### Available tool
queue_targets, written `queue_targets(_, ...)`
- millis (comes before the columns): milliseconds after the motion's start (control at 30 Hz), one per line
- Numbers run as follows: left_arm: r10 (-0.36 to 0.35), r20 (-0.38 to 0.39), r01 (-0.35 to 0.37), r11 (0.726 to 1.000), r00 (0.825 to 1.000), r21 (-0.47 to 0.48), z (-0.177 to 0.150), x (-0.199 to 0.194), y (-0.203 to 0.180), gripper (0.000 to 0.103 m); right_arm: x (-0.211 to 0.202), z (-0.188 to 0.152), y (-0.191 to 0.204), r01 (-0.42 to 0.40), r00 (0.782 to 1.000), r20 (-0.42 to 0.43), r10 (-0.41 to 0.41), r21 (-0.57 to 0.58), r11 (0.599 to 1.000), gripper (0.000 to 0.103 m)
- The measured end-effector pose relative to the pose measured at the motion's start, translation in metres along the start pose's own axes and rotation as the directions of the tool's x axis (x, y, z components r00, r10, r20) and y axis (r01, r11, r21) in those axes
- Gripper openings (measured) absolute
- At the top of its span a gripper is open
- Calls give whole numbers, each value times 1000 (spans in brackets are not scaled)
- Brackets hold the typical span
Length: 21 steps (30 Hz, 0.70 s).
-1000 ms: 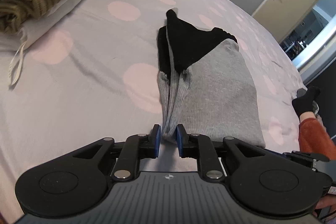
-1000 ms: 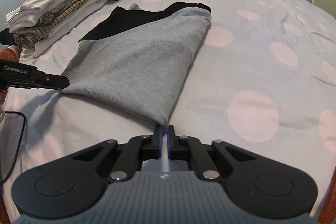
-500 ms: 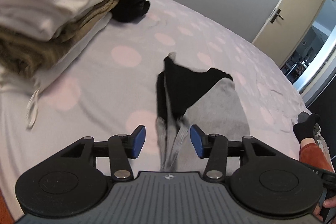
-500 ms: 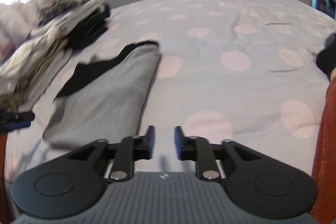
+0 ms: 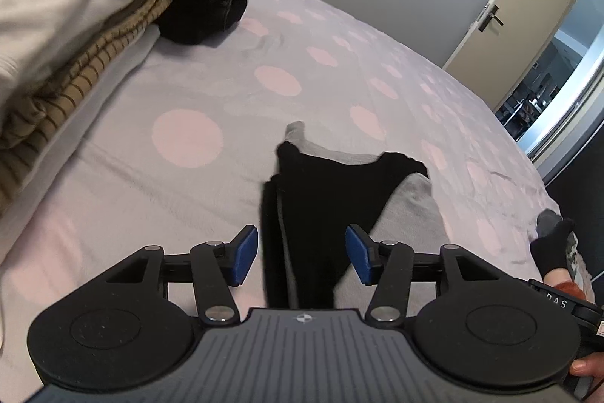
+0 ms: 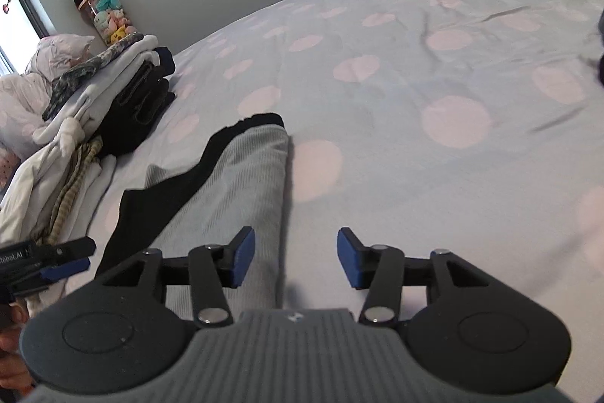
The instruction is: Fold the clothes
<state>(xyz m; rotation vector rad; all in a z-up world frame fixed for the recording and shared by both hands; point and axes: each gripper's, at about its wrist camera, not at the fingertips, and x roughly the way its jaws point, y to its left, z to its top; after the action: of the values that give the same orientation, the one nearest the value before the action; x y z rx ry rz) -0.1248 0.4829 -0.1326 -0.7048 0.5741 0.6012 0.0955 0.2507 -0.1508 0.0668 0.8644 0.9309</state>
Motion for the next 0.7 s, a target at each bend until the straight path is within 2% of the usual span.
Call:
queue_targets(200,-69,-33,68,997,997,-23,6,35,18,62,42,11,-3,-27,999,-22,28,34,999,53)
queue_targets(333,-126,-56,120,988,990,-102,11,59,31,62,61,20,-5,-57,998,-23,58,35,998,53)
queue_targets(433,-163,-50,154,976,985,-154,14,69,40,61,76,29,-10,-96,994,-36,99,85,992,53)
queue_targets(533,-180,-58,168,971,982,-168,19,77,40,57,92,38,-15,-144,987,-51,152,137,980,52)
queue_targets(600,-179,-59,167,971,982,-173,20,79,39,44,104,44,-15,-174,980,-71,188,165,971,50)
queue_targets(633,-179,-59,166,970,982,-175,20,80,39,40,109,46,-15,-187,976,-79,204,179,966,40)
queue_targets(700,-180,-46,169,969,983,-180,18,80,39,29,115,48,-15,-193,973,-89,214,199,961,31)
